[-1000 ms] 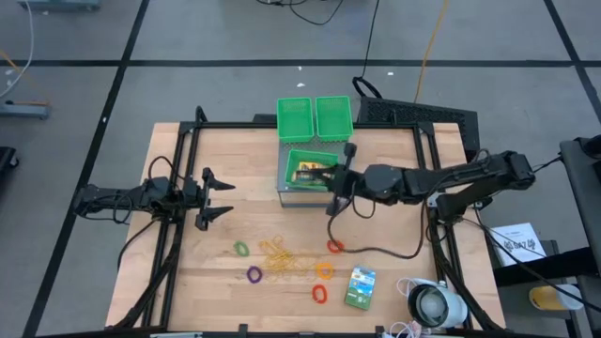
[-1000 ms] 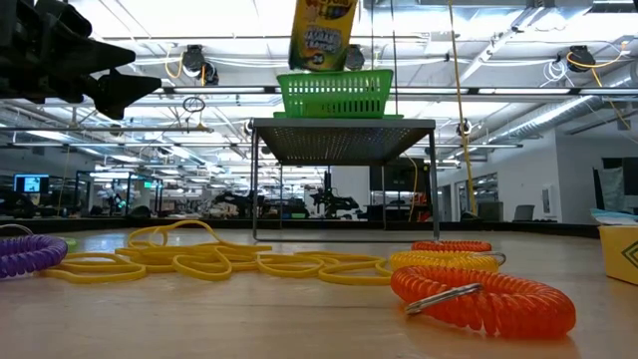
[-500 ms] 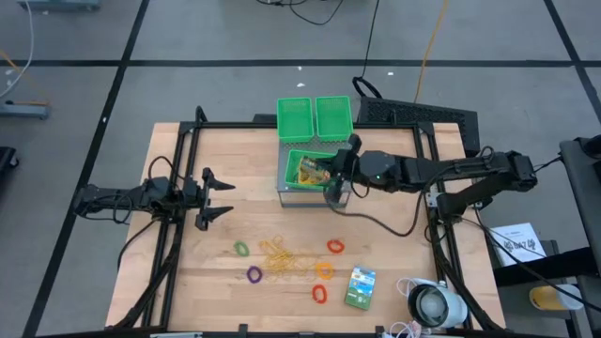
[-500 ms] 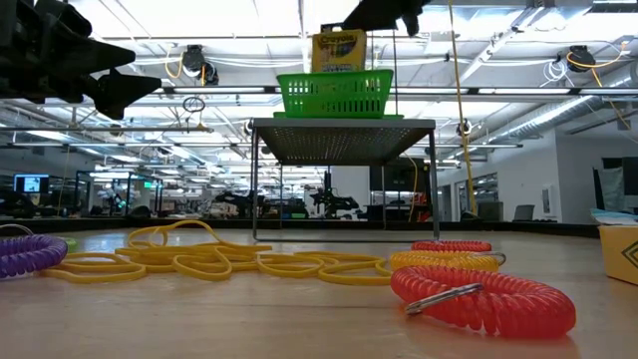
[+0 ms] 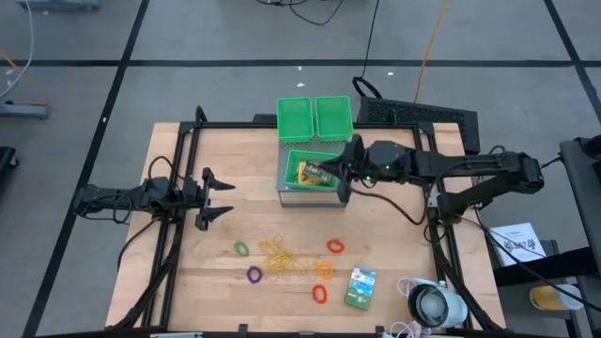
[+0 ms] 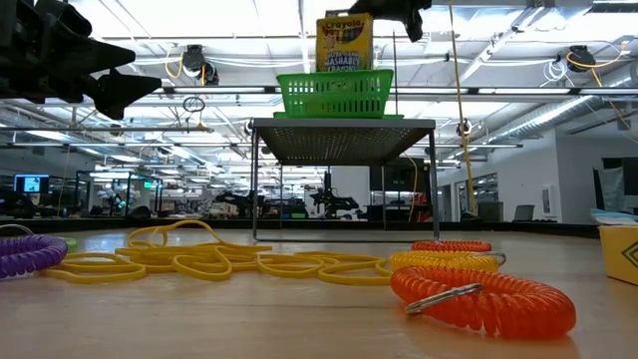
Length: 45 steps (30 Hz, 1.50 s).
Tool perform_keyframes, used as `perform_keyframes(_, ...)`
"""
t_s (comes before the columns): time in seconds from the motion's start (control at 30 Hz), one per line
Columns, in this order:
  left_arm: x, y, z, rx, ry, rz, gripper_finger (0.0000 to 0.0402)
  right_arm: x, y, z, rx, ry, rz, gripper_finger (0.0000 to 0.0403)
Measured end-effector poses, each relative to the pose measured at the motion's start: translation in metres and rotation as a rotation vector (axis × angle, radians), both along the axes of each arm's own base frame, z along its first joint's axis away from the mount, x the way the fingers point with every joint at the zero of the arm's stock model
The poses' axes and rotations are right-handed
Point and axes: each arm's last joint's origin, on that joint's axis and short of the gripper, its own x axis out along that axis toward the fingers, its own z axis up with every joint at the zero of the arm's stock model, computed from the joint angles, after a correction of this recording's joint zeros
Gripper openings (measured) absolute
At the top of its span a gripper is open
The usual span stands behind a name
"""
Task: Pick & Place Office Desk Supplies
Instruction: Put the crayon box into the bottom green bin on the shelf
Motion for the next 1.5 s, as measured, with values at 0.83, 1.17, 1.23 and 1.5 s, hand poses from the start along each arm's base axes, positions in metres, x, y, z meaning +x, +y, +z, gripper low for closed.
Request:
perform_keyframes(0.83, 0.000, 0.000, 0.000, 0.000, 0.000, 0.000, 0.0310, 0.024, -0.001, -0.020, -0.021, 0.015, -0.176, 0.0000)
perform_keyframes(1.17, 0.000, 0.000, 0.000, 0.000, 0.000, 0.000, 0.0310, 0.046, 0.020, -0.031, -0.185, -0.024, -0.338, 0.0000)
perform_keyframes(1.23, 0.000, 0.000, 0.000, 0.000, 0.000, 0.000, 0.0310, 0.048, 0.024, -0.036, -0.240, 0.008, -0.413, 0.0000)
perform_keyframes(1.5, 0.000, 0.000, 0.000, 0.000, 0.000, 0.000, 0.0310, 0.042, 0.040, -0.042, -0.337, 0.090, -0.524, 0.0000)
